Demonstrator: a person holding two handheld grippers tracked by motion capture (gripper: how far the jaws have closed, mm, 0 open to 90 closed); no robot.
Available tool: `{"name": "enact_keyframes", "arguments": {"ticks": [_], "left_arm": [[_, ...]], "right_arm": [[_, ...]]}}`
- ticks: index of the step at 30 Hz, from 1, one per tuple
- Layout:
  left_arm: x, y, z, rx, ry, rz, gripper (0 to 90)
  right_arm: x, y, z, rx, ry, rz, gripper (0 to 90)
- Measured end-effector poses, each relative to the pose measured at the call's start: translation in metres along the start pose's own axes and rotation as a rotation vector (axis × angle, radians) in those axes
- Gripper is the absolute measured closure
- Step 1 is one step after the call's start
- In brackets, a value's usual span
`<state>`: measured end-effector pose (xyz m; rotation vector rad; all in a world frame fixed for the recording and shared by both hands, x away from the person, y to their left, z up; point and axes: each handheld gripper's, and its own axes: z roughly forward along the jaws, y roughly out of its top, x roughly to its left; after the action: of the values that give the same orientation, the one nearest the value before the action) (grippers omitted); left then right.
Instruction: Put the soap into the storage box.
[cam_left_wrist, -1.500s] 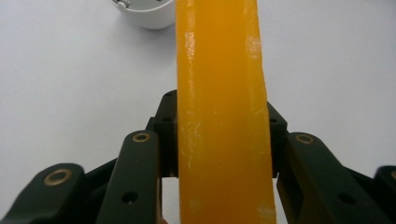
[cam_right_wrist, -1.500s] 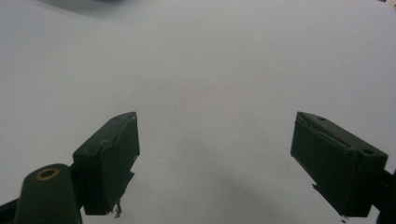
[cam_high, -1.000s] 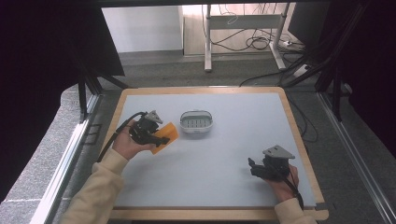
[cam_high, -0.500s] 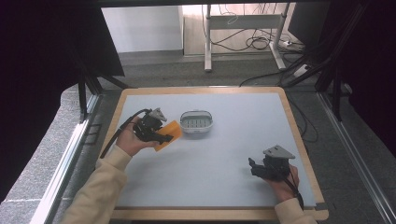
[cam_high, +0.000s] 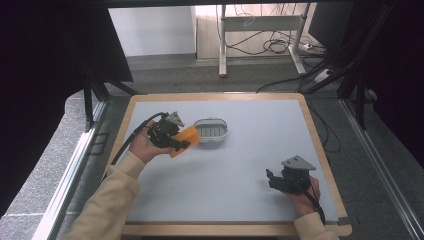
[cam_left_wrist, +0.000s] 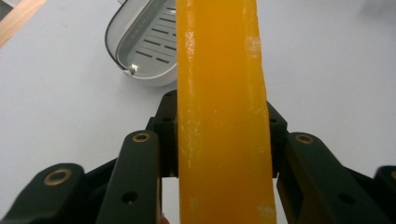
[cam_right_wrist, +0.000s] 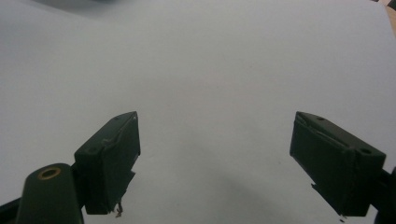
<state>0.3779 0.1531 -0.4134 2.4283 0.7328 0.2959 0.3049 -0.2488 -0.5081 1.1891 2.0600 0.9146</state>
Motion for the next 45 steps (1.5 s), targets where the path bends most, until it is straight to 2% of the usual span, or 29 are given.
{"name": "enact_keyframes", "arguments": {"ticks": [9,15,21,26,32,36,45], "left_arm": [[0.003,0.010,0.003,0.000,-0.008,0.041,62.0],[0.000,0.023,0.007,0.006,-0.010,0.073,62.0],[-0.002,0.036,0.010,-0.010,-0.028,0.088,62.0],[0.000,0.043,0.016,0.000,-0.032,0.102,62.0],[0.009,0.047,0.023,-0.007,-0.053,0.087,62.0],[0.014,0.050,0.026,0.008,-0.041,0.095,62.0],[0.025,0.064,0.031,0.002,-0.061,0.095,62.0]], "right_arm": [[0.001,0.000,0.000,-0.001,0.000,-0.007,16.4],[0.000,0.000,0.000,0.001,-0.003,-0.004,16.4],[0.000,0.000,0.000,0.003,-0.005,-0.001,16.4],[-0.001,0.000,0.000,0.001,-0.004,0.000,16.4],[0.000,0.000,0.000,0.004,-0.009,0.000,16.4],[-0.001,0.000,-0.001,-0.003,-0.014,0.002,16.6],[0.000,0.001,-0.002,-0.009,-0.010,0.003,17.0]]}}
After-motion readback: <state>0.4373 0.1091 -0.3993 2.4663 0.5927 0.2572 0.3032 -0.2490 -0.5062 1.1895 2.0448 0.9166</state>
